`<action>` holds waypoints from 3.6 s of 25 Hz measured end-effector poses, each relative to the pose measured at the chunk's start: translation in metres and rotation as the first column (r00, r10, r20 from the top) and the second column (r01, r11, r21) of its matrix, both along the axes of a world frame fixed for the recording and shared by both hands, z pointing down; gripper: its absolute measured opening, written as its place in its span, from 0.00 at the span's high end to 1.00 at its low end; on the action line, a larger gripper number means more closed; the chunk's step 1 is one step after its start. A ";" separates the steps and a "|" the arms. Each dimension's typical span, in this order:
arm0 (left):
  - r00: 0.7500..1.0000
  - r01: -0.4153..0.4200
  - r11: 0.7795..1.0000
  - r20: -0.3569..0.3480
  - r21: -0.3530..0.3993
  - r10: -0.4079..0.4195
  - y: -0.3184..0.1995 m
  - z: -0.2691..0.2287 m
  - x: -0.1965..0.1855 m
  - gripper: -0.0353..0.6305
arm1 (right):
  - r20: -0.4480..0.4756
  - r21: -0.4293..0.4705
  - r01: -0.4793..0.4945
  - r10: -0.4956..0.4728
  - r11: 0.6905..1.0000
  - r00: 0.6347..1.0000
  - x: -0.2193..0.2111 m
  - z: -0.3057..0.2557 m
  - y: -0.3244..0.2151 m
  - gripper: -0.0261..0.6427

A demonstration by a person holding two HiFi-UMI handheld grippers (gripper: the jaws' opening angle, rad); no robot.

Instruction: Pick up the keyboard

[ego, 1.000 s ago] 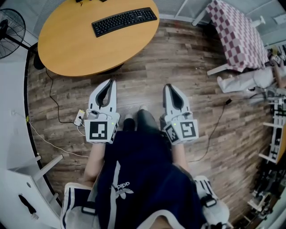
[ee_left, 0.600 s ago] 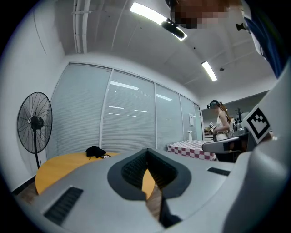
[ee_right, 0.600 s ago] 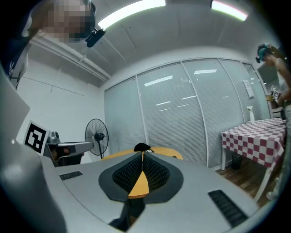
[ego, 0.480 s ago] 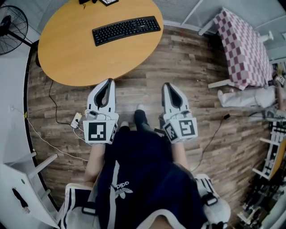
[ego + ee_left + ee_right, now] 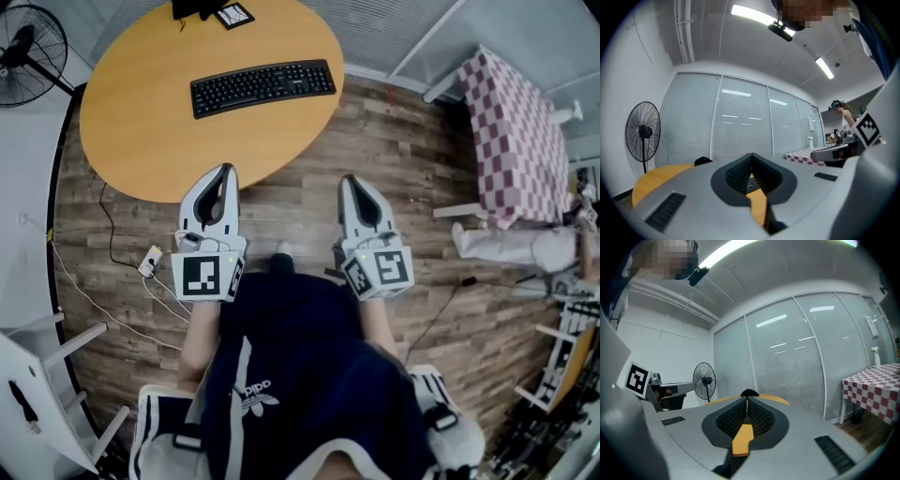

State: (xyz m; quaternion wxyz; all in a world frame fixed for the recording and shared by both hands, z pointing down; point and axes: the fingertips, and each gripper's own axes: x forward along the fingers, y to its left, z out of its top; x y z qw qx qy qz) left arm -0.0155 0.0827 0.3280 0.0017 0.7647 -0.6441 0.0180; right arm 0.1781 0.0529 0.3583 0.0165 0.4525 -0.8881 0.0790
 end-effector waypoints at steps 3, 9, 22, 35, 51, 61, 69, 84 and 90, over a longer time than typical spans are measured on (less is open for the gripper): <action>1.000 0.030 1.000 0.000 -0.002 -0.030 -0.008 0.001 0.000 0.94 | 0.004 -0.009 0.015 -0.015 1.000 1.000 0.005 0.003 -0.014 0.95; 0.997 0.074 0.997 -0.005 -0.024 -0.074 -0.018 0.008 -0.002 0.94 | 0.001 -0.043 0.037 -0.037 0.998 0.999 0.009 0.014 -0.030 0.95; 0.996 0.088 0.994 -0.006 -0.070 -0.088 -0.067 0.024 -0.016 0.94 | -0.010 -0.101 0.034 -0.036 0.994 0.999 0.008 0.036 -0.078 0.95; 0.987 0.148 0.981 -0.044 -0.127 -0.154 -0.177 0.042 -0.095 0.94 | -0.036 -0.116 0.009 -0.013 0.993 0.999 -0.031 0.036 -0.208 0.95; 0.988 0.112 0.973 -0.081 -0.203 -0.130 -0.229 0.076 -0.140 0.94 | -0.111 -0.213 0.022 -0.047 0.977 0.993 -0.094 0.068 -0.265 0.95; 0.970 0.211 0.955 -0.073 -0.208 -0.230 -0.231 0.074 -0.163 0.94 | -0.100 -0.199 0.112 -0.134 0.974 0.986 -0.111 0.064 -0.291 0.95; 0.940 0.318 0.918 -0.048 -0.235 -0.338 -0.232 0.075 -0.182 0.94 | -0.085 -0.210 0.166 -0.187 0.964 0.979 -0.116 0.071 -0.320 0.95; 0.907 0.386 0.878 -0.057 -0.282 -0.417 -0.230 0.088 -0.211 0.94 | -0.038 -0.233 0.160 -0.173 0.959 0.984 -0.104 0.085 -0.356 0.95; 0.913 0.365 0.875 -0.058 -0.318 -0.403 -0.247 0.107 -0.218 0.94 | -0.026 -0.256 0.188 -0.201 0.948 0.979 -0.090 0.090 -0.371 0.95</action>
